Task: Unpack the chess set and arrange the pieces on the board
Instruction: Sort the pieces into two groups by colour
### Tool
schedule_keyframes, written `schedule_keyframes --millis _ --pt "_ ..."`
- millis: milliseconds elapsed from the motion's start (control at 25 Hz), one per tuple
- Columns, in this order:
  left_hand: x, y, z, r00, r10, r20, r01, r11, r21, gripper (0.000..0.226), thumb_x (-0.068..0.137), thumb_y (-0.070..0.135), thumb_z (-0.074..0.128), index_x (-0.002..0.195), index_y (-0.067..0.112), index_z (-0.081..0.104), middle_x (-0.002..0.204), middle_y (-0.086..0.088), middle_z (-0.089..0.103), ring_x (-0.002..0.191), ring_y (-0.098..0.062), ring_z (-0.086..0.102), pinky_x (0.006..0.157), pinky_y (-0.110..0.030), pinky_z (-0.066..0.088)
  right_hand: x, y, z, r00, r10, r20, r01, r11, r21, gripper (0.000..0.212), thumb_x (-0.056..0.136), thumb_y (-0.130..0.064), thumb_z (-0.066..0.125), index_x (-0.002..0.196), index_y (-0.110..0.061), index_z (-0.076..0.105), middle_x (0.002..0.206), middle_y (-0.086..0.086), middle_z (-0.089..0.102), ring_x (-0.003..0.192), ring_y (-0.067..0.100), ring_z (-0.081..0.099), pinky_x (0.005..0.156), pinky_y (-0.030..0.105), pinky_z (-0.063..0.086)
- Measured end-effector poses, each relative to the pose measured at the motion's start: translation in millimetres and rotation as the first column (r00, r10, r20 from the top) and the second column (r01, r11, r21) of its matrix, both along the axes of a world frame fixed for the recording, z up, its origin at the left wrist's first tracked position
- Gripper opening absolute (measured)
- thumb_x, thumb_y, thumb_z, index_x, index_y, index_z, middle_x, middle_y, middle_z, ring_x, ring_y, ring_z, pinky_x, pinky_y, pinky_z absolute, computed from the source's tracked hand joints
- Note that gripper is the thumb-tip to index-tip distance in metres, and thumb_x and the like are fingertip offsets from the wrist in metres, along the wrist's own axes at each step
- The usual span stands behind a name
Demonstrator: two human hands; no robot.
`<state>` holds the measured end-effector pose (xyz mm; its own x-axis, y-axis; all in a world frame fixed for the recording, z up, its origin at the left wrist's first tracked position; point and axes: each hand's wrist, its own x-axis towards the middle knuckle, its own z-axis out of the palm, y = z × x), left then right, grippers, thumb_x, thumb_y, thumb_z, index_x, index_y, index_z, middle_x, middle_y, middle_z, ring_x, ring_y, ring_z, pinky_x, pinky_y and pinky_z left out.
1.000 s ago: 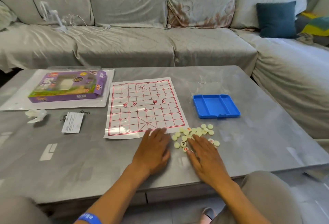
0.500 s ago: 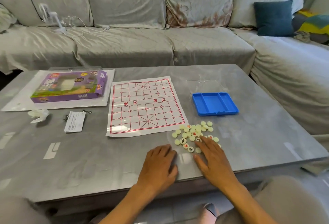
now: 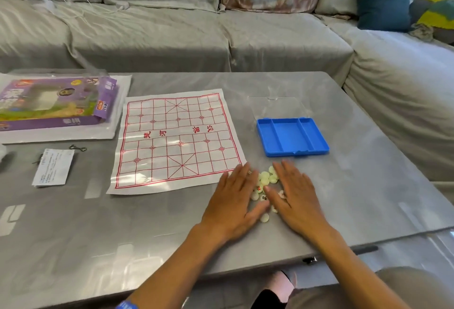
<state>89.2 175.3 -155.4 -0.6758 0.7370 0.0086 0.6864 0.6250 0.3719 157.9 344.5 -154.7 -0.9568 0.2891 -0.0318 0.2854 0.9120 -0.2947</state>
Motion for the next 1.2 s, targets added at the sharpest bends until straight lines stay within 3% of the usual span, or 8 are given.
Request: schedule_keyframes --millis 120,200,360,480,560,840,1000,1200 --pt "10 -2 -8 0.994 -0.08 -0.075 0.077 0.996 -0.046 0.074 0.094 0.065 0.014 0.151 0.026 -0.013 0.156 0.01 -0.022 0.141 -0.007 -0.026 0.116 -0.031 -0.015 -2 -2 -7 0.994 0.101 0.039 -0.105 0.989 0.106 0.084 0.075 -0.076 -0.019 0.15 -0.039 -0.005 0.159 -0.012 -0.009 0.146 0.011 -0.014 0.119 0.037 -0.006" --pt "17 -11 -10 0.992 -0.093 -0.087 0.091 0.995 -0.031 0.071 0.096 0.063 0.016 0.151 0.027 -0.011 0.157 0.011 -0.02 0.141 -0.004 -0.026 0.115 -0.029 -0.017 -1 -2 -6 0.992 0.122 0.021 -0.123 0.989 0.078 0.082 0.078 -0.073 -0.019 0.15 -0.039 -0.002 0.16 -0.012 -0.007 0.146 0.01 -0.013 0.119 0.035 -0.007" --pt "26 -29 -6 0.994 -0.028 -0.11 0.032 0.999 0.037 0.065 0.098 0.059 0.017 0.152 0.032 -0.009 0.158 0.012 -0.016 0.143 -0.004 -0.022 0.118 -0.033 -0.012 8 -14 4 0.975 0.023 -0.223 -0.021 1.0 0.014 0.056 0.098 -0.05 0.019 0.148 -0.029 0.027 0.157 -0.004 0.021 0.147 0.016 0.011 0.118 0.036 0.012" --pt "31 -49 -9 0.985 0.12 -0.124 -0.092 0.974 0.207 0.055 0.095 0.048 0.036 0.146 0.03 0.032 0.155 0.005 0.029 0.142 -0.015 0.023 0.118 -0.038 0.02 34 -38 15 0.909 -0.066 -0.411 0.042 0.997 -0.067 0.032 0.091 -0.03 0.052 0.121 -0.02 0.058 0.115 -0.001 0.062 0.107 0.02 0.055 0.091 0.028 0.042" --pt "35 -63 -13 0.978 0.165 -0.126 -0.122 0.947 0.297 0.044 0.089 0.048 0.046 0.127 0.027 0.053 0.132 0.005 0.052 0.119 -0.015 0.046 0.099 -0.033 0.044 57 -61 18 0.917 -0.138 -0.373 0.057 0.974 -0.22 0.019 0.089 -0.028 0.062 0.107 -0.027 0.058 0.089 -0.014 0.058 0.084 0.007 0.053 0.073 0.023 0.045" --pt "38 -53 -16 0.957 0.273 -0.096 -0.248 0.944 0.219 0.045 0.083 0.063 0.054 0.113 0.03 0.06 0.11 0.007 0.056 0.101 -0.014 0.05 0.082 -0.024 0.033 57 -77 5 0.978 -0.067 -0.197 0.038 0.988 -0.151 0.024 0.084 -0.046 0.064 0.101 -0.031 0.057 0.086 -0.019 0.049 0.081 0.005 0.049 0.065 0.013 0.036" --pt "38 -51 -15 0.95 0.305 -0.071 -0.276 0.923 0.269 0.03 0.085 0.054 0.06 0.103 0.03 0.067 0.099 0.007 0.055 0.091 -0.012 0.049 0.075 -0.023 0.035 52 -70 6 0.982 -0.099 -0.162 0.07 0.982 -0.176 0.019 0.086 -0.042 0.063 0.099 -0.03 0.059 0.096 -0.014 0.055 0.087 0.006 0.051 0.072 0.019 0.042" --pt "47 -68 -20 0.967 0.254 0.012 -0.242 0.906 0.347 0.029 0.084 0.047 0.06 0.101 0.026 0.071 0.095 0.008 0.062 0.087 -0.009 0.052 0.075 -0.016 0.032 49 -76 4 0.968 -0.073 -0.24 0.027 0.982 -0.189 0.012 0.091 -0.025 0.061 0.1 -0.021 0.068 0.093 -0.007 0.066 0.081 0.006 0.053 0.067 0.006 0.034"
